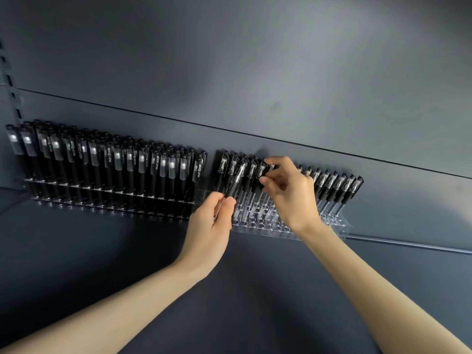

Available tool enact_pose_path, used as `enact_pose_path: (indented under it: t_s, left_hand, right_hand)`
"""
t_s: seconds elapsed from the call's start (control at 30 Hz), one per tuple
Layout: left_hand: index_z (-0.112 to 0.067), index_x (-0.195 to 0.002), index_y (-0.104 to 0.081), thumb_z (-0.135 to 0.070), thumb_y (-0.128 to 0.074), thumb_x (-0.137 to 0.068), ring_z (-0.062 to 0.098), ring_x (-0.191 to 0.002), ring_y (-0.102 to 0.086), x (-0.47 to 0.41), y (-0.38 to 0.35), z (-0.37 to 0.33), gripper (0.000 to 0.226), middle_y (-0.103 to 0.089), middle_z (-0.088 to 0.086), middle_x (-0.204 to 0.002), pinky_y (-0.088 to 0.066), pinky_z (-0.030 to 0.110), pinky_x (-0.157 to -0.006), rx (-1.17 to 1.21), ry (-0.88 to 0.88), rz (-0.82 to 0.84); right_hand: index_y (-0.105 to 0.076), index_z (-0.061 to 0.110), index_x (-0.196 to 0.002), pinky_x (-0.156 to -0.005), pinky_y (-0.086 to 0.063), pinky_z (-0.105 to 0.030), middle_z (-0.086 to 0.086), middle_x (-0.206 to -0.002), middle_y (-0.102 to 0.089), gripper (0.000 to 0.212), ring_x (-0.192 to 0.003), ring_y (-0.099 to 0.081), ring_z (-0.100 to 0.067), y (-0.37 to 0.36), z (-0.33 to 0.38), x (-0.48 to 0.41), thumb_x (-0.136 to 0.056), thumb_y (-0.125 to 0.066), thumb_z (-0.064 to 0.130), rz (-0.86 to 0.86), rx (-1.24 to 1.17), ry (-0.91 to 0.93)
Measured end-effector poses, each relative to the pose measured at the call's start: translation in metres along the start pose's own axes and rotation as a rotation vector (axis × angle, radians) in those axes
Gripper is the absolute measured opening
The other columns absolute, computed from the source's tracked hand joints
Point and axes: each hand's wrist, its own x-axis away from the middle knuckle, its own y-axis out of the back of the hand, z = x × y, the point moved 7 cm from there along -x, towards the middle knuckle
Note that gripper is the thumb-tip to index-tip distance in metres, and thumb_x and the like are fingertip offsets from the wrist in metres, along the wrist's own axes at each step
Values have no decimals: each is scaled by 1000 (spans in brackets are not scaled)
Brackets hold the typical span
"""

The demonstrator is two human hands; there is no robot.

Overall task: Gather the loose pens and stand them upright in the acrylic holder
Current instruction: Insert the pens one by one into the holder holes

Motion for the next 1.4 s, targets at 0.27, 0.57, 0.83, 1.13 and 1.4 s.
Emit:
enact_pose_path:
  t_s: [0.27, 0.57, 0.83, 1.13, 1.4]
  left_hand:
    - [-16, -92, -58, -24, -48, -97, 9, -51, -43, 8, -13, 4, 14, -55, -6, -61, -36, 26, -51, 53, 11, 122]
    - [-16, -92, -58, -13, -65, -88, 18, -51, -58, 12, -21, 4, 9, -62, 6, -67, -52, 32, -47, 135, 97, 170]
    - [-15, -113, -61, -42, -48, -91, 14, -99, -51, 9, -15, -7, 37, -53, -4, -109, -44, 28, -86, -683, -409, 89]
    - [-11, -119, -63, -45, -34, -89, 23, -107, -41, 12, -28, 7, 54, -58, 7, -113, -47, 44, -94, -1073, -570, 110]
    - [-11, -120, -61, -45, -34, -89, 23, -103, -48, 11, -29, 9, 54, -57, 6, -115, -49, 40, -89, -1094, -523, 141]
  right_hand:
    - [-59, 21, -107, -69, -55, -32, 2, -82, -68, 18, -75, -66, -21, 6, -2, 21, -91, -62, 16, -19, -278, -147]
    - [-60, 13, -105, -71, -57, -31, 2, -74, -65, 21, -66, -63, -17, 0, 3, 36, -86, -65, 4, 64, -645, -268]
    - [-54, 31, -98, -65, -56, -39, -3, -79, -64, 33, -70, -65, -29, 35, 2, 13, -83, -70, 6, -173, -382, -148]
    - [-54, 28, -104, -72, -53, -31, 12, -78, -61, 30, -72, -63, -14, 44, -1, -4, -86, -68, 10, -314, -230, -25]
    - [-56, 18, -109, -69, -46, -12, 16, -77, -59, 26, -69, -57, -2, 28, -3, -3, -87, -66, 9, -247, -128, 47]
